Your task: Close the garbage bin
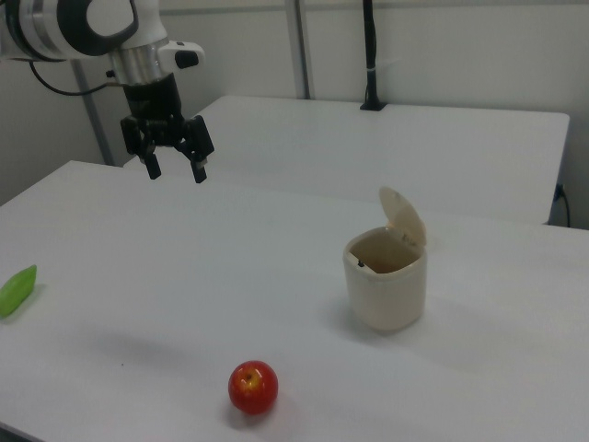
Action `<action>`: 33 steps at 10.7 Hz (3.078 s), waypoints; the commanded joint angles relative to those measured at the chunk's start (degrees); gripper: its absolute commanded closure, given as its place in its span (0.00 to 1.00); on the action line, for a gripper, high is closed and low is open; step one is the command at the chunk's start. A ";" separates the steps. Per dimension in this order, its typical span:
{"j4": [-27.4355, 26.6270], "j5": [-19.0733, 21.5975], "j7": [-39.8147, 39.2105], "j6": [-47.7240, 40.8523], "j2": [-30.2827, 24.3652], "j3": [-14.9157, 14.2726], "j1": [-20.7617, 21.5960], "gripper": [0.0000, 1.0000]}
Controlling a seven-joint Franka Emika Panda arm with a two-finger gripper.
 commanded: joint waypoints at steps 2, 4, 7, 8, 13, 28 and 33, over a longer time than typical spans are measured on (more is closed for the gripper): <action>-0.93 -0.60 -0.56 -0.80 -1.11 -0.60 0.24 0.00; -0.93 -0.60 -0.55 -0.89 -1.20 -0.60 0.25 0.00; -0.84 -0.08 -0.29 -0.98 -1.29 -0.60 0.16 0.00; -0.84 0.19 -0.20 -1.15 -1.29 -0.86 0.16 0.00; -0.75 0.37 0.50 -1.06 -1.20 -0.87 0.16 0.34; -0.23 0.45 12.00 7.61 0.64 -1.31 -4.22 1.00; -0.14 -0.34 17.99 23.42 4.94 -1.31 -13.45 1.00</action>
